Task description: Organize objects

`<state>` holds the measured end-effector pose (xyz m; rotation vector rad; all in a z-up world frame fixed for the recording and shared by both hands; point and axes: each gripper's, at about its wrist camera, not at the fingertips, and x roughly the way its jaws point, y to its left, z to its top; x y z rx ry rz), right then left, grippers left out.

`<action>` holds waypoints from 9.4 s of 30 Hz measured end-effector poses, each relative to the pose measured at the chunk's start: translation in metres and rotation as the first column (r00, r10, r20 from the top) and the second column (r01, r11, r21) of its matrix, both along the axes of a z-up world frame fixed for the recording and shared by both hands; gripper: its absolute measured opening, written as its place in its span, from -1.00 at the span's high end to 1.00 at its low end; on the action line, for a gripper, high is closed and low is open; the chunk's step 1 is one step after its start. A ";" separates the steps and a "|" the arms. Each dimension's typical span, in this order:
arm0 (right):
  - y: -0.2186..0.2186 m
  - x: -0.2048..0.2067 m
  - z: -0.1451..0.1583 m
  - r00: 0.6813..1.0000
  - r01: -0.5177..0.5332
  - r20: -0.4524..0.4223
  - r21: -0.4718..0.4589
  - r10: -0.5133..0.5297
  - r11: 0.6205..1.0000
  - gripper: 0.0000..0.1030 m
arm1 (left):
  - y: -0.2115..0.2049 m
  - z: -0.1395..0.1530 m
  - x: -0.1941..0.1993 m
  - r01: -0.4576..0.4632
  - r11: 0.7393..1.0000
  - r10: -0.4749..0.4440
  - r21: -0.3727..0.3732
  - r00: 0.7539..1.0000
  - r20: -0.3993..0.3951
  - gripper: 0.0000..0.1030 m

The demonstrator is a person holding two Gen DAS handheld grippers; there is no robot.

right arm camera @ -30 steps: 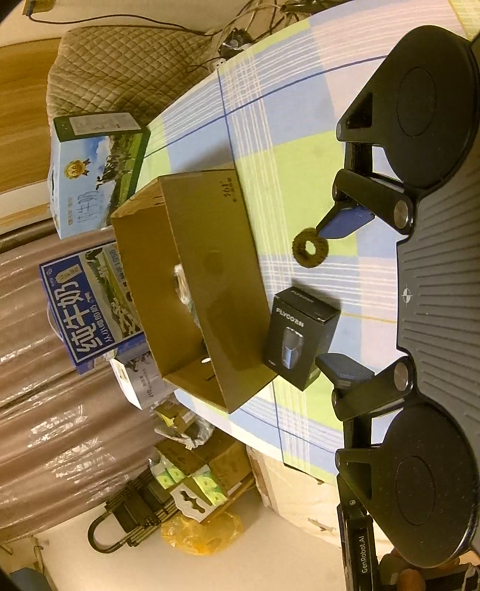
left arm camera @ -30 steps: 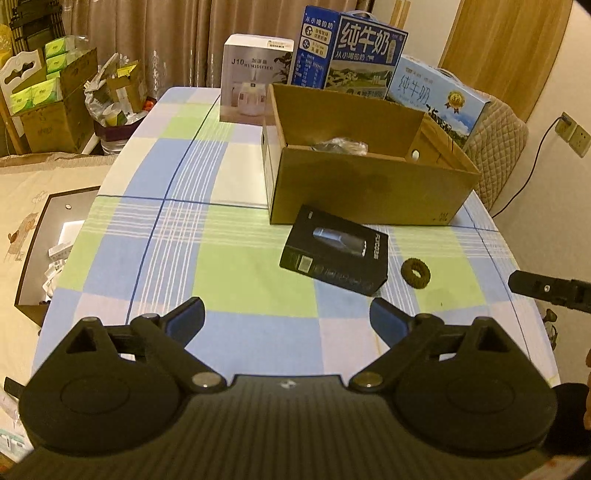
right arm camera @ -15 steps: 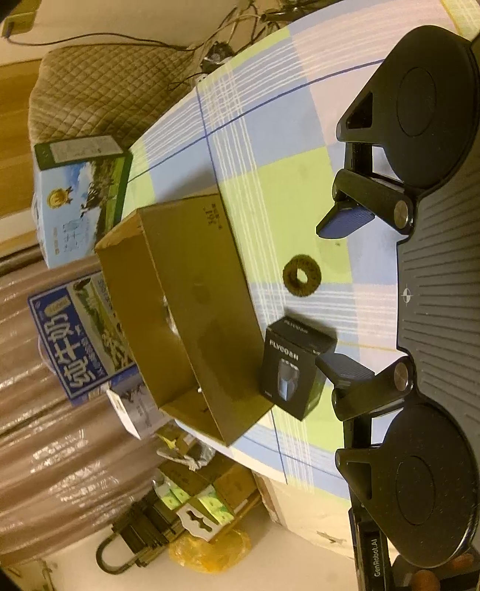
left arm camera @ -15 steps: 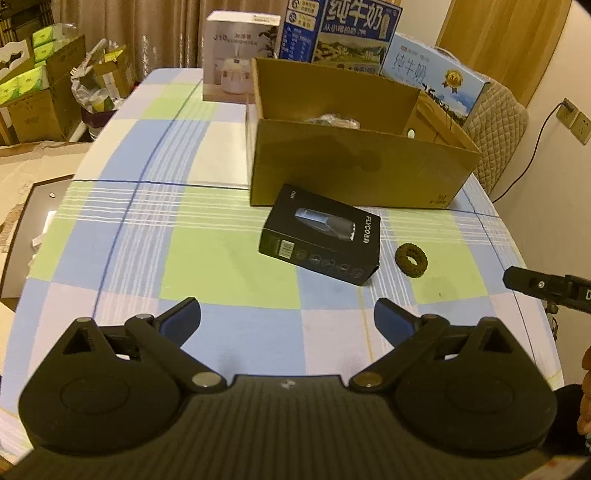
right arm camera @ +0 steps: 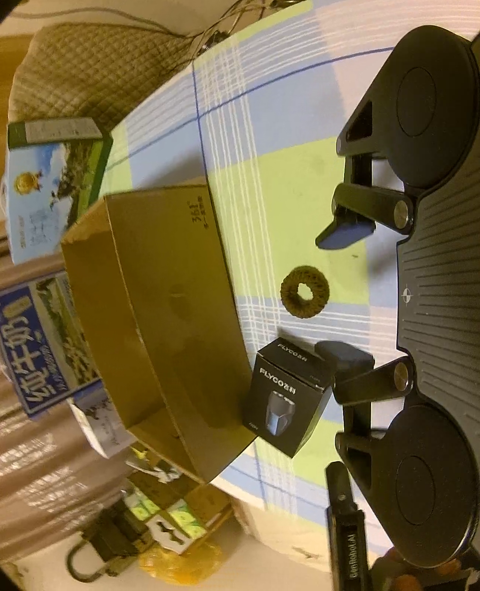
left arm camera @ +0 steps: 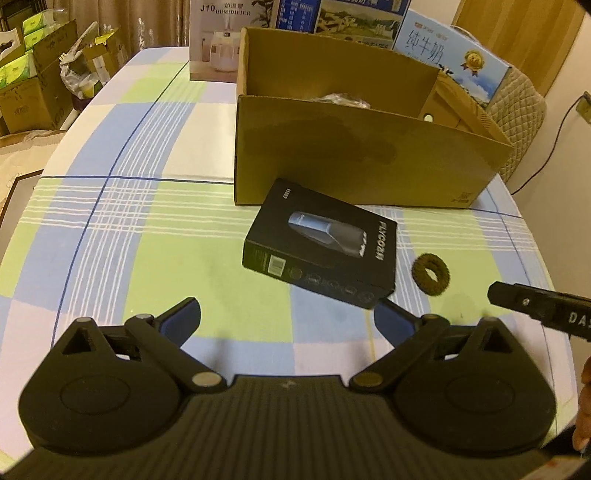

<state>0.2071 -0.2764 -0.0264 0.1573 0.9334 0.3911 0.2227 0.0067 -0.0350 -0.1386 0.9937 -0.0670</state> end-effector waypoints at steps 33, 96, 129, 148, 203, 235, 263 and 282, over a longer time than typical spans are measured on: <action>0.077 0.057 -0.060 0.923 -0.377 -0.090 -0.028 0.374 0.926 0.22 | 0.036 -0.019 0.037 -0.097 0.989 0.098 -0.109 0.995 0.009 -0.92; 0.028 -0.042 0.008 0.988 -0.112 0.093 -0.081 0.120 0.990 0.69 | -0.013 0.023 -0.045 0.107 0.993 -0.109 0.044 0.994 0.031 -0.54; 0.002 -0.080 0.064 0.981 -0.070 0.177 -0.066 0.081 0.995 0.69 | -0.033 0.075 -0.076 0.139 0.987 -0.149 0.085 0.981 0.127 -0.54; 0.003 -0.044 0.080 0.972 -0.085 0.213 -0.091 0.103 0.992 0.69 | -0.043 0.079 -0.041 0.176 0.980 -0.188 0.096 0.972 0.138 -0.54; 0.042 0.159 0.093 0.979 -0.090 0.175 -0.089 0.105 0.992 0.69 | -0.016 0.110 0.182 0.116 0.987 -0.137 0.109 0.968 0.211 -0.71; 0.051 0.164 0.098 0.976 -0.088 0.188 -0.103 0.106 0.991 0.69 | -0.016 0.101 0.167 0.133 0.982 -0.157 0.134 0.970 0.184 -0.72; 0.031 0.167 0.089 0.984 -0.027 0.175 -0.005 0.027 1.000 -0.41 | -0.011 0.098 0.157 0.112 0.986 -0.134 0.122 0.973 0.187 -0.79; 0.031 0.127 0.112 0.989 -0.073 0.127 -0.062 0.081 0.995 -0.50 | -0.007 0.116 0.101 0.054 0.997 -0.066 0.063 0.976 0.205 -0.98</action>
